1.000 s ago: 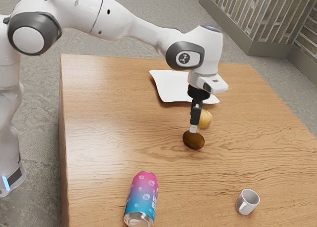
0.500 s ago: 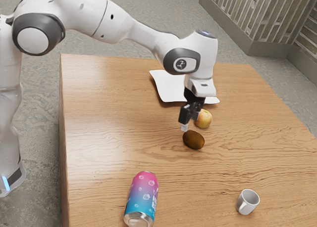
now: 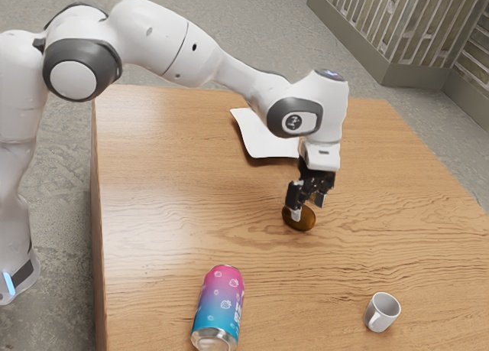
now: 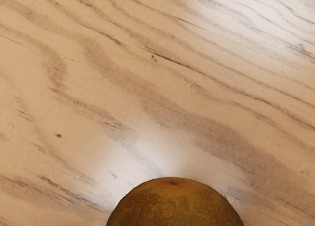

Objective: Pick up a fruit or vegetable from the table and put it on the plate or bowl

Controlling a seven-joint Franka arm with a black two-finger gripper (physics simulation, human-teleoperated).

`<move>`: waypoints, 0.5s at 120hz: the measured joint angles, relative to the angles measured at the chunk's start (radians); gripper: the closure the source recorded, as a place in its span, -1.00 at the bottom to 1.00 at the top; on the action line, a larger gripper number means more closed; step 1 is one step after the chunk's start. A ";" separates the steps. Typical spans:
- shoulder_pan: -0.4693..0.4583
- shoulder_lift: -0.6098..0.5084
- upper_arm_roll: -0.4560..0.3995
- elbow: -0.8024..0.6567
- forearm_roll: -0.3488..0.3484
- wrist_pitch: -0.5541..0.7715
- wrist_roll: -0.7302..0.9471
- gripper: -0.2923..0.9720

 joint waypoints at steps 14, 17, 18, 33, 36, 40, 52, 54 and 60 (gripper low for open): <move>0.004 0.005 -0.001 0.003 -0.014 0.013 0.028 -0.50; 0.005 0.006 0.000 0.002 -0.017 0.015 0.034 -0.50; 0.006 0.006 0.000 0.002 -0.019 0.016 0.035 -0.50; 0.012 0.013 0.001 -0.004 -0.040 0.025 0.059 -0.50; 0.013 0.015 0.003 -0.006 -0.046 0.027 0.063 -0.50; 0.013 0.015 0.005 -0.009 -0.052 0.030 0.068 -0.50; 0.010 -0.001 0.018 -0.033 -0.065 0.037 0.082 -0.50; 0.008 -0.006 0.022 -0.041 -0.067 0.040 0.084 -0.50; 0.006 -0.014 0.029 -0.056 -0.074 0.048 0.089 -0.50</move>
